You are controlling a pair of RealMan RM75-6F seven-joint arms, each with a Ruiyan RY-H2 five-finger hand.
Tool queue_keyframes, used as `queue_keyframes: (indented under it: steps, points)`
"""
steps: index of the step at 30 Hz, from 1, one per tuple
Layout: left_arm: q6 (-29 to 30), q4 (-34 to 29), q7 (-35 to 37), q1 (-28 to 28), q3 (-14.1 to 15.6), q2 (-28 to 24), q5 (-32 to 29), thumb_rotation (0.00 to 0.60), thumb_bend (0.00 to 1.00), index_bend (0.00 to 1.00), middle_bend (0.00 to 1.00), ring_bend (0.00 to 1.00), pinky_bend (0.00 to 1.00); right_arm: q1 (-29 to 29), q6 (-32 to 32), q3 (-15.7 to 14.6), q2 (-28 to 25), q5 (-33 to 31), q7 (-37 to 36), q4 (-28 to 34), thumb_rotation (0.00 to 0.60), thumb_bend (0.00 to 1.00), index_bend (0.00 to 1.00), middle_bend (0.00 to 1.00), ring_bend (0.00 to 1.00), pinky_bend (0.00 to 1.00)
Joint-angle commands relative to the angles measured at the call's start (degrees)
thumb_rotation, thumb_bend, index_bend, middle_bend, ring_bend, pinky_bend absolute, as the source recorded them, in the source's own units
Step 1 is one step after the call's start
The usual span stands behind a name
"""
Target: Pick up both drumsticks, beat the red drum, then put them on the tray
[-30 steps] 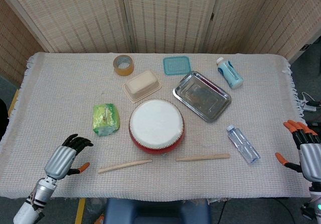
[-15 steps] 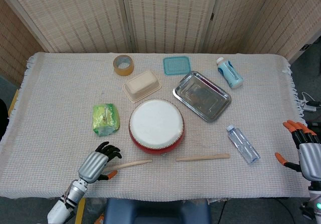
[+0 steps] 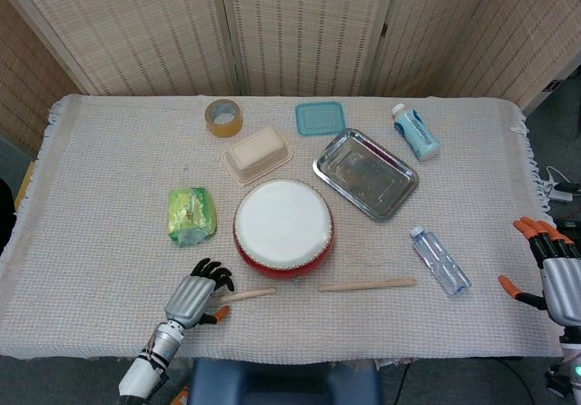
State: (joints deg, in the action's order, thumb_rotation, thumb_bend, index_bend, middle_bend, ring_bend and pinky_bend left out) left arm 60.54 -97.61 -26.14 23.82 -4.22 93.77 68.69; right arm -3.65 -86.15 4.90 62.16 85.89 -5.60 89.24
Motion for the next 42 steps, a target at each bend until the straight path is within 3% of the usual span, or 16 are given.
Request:
queue_keyframes:
  steps: [1,16,27,34,38,42]
  points:
    - [1.0,0.7,-2.6,0.7,-0.4,2.2,-1.8,0.6,0.36,0.41,0.2,0.06,0.02,-0.1,-0.1,0.0,0.1,0.2,-0.2,-0.2,0.552,0.13,0.16,0.13,0.05,0.21]
    - [2.9,4.3,-7.5,2.2,-0.8,7.0,-6.3,0.6,0.36,0.47,0.2,0.05,0.02,0.3,-0.8,-0.1,0.5,0.4,-1.8,-1.6,0.552,0.13,0.15,0.13,0.05,0.21]
    - [3.2,5.8,-7.6,2.8,0.4,7.4,-6.4,0.6,0.45,0.56,0.22,0.05,0.02,0.6,-1.1,-0.3,0.4,0.6,-2.3,-1.7,0.55,0.13,0.14,0.13,0.05,0.21]
    - [6.6,4.3,3.1,0.8,1.3,4.1,1.8,0.6,0.47,0.61,0.3,0.12,0.03,0.8,-1.8,-0.2,0.1,0.9,-2.3,-1.3,0.55,0.13,0.14,0.13,0.05,0.21]
    - [10.7,3.7,15.6,-1.2,1.6,-0.2,9.3,0.6,0.47,0.61,0.34,0.16,0.06,1.0,-2.3,-0.3,0.0,1.3,-1.9,-0.9,0.55,0.13,0.14,0.13,0.05,0.21]
    - [14.1,4.1,27.8,-3.3,0.9,-3.6,11.9,0.6,0.47,0.61,0.38,0.21,0.12,1.0,-2.6,-0.3,0.0,1.5,-1.5,-0.4,0.55,0.13,0.14,0.13,0.05,0.21]
